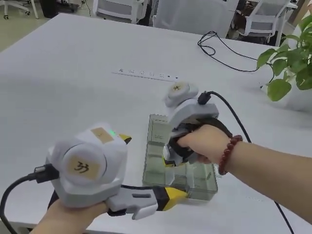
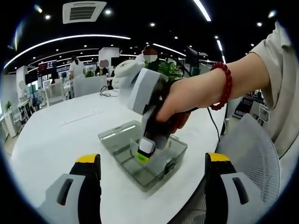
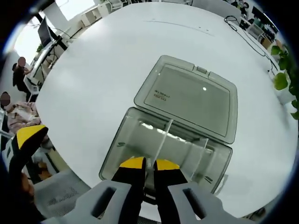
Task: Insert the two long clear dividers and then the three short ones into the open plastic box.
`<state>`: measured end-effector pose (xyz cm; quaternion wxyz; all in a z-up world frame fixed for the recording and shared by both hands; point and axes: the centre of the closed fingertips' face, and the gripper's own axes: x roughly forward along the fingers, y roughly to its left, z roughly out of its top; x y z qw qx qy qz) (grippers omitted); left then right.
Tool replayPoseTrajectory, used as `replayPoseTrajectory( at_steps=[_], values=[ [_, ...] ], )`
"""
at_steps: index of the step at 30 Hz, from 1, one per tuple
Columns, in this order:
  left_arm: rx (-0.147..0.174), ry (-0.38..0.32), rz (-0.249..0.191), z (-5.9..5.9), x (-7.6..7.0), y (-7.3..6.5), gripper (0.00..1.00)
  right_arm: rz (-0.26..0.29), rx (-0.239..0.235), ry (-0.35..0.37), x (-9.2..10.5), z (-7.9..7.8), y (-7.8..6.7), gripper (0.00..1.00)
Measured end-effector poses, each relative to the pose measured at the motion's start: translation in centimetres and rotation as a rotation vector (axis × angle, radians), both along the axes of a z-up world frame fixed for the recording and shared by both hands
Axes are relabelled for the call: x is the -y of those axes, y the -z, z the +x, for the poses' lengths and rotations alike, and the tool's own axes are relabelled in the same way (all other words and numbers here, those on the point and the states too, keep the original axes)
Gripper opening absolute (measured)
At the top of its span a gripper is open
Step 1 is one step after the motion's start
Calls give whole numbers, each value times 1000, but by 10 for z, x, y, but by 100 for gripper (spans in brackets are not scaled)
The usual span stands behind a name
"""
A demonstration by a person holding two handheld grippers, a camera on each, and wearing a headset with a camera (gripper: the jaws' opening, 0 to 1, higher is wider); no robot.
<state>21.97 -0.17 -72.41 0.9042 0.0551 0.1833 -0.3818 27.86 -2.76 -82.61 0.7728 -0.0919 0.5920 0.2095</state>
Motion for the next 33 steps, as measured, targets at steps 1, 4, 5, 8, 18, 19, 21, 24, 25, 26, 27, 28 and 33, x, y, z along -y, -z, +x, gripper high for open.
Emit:
replayPoseTrajectory(
  at_steps=[1,4,5,8,18,19,21,24,25,26,27,28,33],
  values=[
    [4,-5,-4,1,-1,-2,94,-6,8,0,1,1,2,8],
    [9,-14,-5,3,-4,-4,94,-9,13,5,2,1,7,8],
    [10,-16,-4,3,-5,-4,94,-9,14,9,2,2,8,8],
    [15,-25,-8,4,-9,-6,94,-21,21,0,1,1,11,8],
    [-1,-40,-9,3,-14,-2,94,-20,29,3,1,2,13,8],
    [-2,-41,-9,3,-14,-2,94,-13,30,8,1,2,12,9],
    [0,-43,-8,3,-14,-2,94,-1,30,9,1,2,12,9],
    [1,-43,-8,2,-14,-4,94,29,36,5,0,3,11,10],
    [4,-44,-6,2,-14,-5,95,42,40,-2,-1,3,10,11],
    [4,-44,-3,2,-14,-5,95,57,42,-5,-1,2,10,12],
    [4,-43,1,1,-15,-5,95,76,39,-1,-2,2,9,13],
    [4,-41,5,1,-14,-5,95,94,40,1,-2,2,8,13],
    [6,-37,15,-1,-14,-5,95,159,48,22,-1,5,0,16]
  ],
)
